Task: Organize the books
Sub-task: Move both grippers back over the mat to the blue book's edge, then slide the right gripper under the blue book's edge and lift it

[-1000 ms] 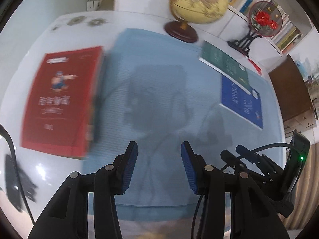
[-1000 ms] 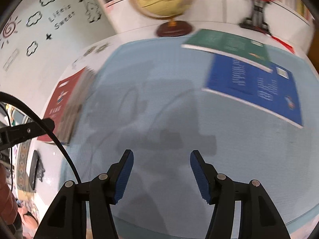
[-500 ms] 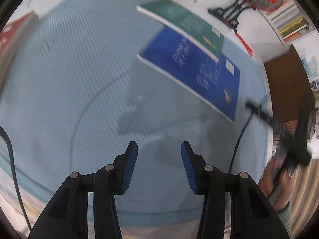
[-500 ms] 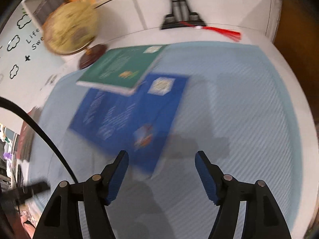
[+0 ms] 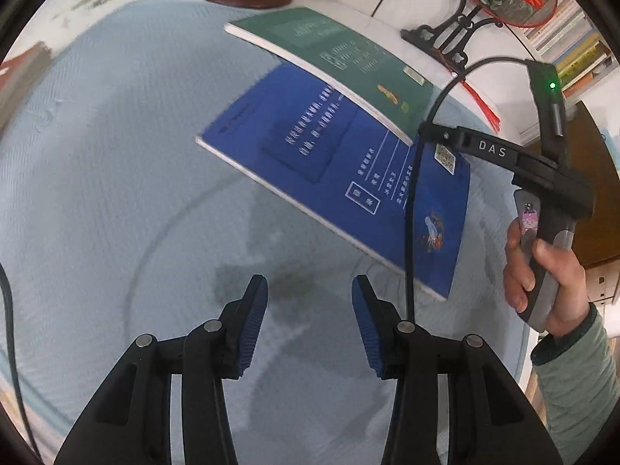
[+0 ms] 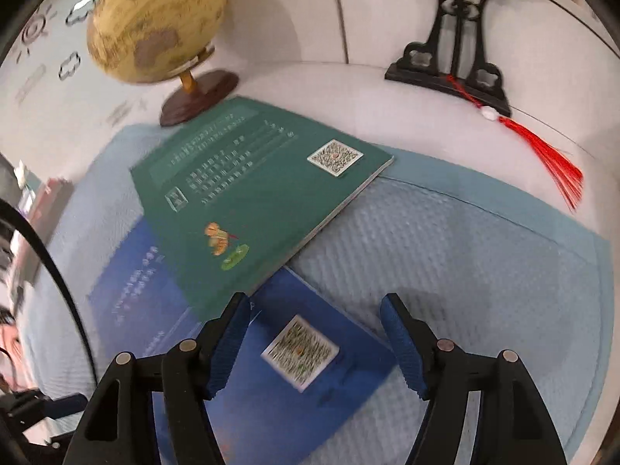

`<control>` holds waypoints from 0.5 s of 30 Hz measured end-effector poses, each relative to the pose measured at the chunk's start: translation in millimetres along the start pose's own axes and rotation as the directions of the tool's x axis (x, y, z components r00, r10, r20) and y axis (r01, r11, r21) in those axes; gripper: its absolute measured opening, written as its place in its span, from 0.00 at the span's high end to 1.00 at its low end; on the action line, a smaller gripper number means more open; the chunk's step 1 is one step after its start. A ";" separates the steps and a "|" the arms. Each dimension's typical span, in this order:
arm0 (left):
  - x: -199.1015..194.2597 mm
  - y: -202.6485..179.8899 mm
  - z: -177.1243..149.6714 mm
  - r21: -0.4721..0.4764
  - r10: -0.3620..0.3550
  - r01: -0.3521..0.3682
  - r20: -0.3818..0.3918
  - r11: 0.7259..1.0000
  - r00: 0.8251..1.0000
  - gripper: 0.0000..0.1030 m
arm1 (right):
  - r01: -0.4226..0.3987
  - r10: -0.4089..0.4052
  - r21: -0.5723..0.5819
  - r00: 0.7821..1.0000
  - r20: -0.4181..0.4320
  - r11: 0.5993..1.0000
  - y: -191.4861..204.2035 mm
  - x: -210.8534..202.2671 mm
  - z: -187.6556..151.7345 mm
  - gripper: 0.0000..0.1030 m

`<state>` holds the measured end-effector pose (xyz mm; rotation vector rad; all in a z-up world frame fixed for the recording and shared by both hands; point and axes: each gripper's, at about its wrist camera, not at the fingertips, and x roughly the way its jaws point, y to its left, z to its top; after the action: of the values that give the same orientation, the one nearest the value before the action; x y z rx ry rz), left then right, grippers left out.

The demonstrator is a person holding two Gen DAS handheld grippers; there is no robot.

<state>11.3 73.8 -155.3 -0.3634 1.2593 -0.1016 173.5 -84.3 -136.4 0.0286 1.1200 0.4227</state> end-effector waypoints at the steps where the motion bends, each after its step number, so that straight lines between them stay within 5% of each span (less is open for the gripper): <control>1: 5.2 2.2 -0.3 -0.020 -0.021 0.021 -0.012 1.000 1.000 0.59 | 0.002 -0.002 -0.008 1.000 -0.008 1.000 2.2 1.5 0.1 0.33; 4: 6.3 7.6 -6.3 -0.047 -0.069 0.069 0.013 0.996 0.998 0.56 | -0.035 0.033 -0.062 0.999 -0.038 0.997 14.2 -2.3 -8.8 0.36; 9: -1.3 17.0 -29.6 -0.036 -0.165 0.165 0.004 0.986 0.986 0.56 | -0.145 0.133 -0.127 0.986 -0.103 0.981 50.2 -31.2 -72.2 0.38; 15: -31.9 31.1 -86.8 -0.019 -0.127 0.127 -0.001 0.992 0.992 0.55 | -0.177 0.161 -0.141 0.980 -0.117 0.974 85.7 -75.7 -165.7 0.37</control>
<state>-84.3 93.3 -158.7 -0.4601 1.2398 -0.1981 -26.4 -62.4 -124.5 -0.0322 1.1910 0.6669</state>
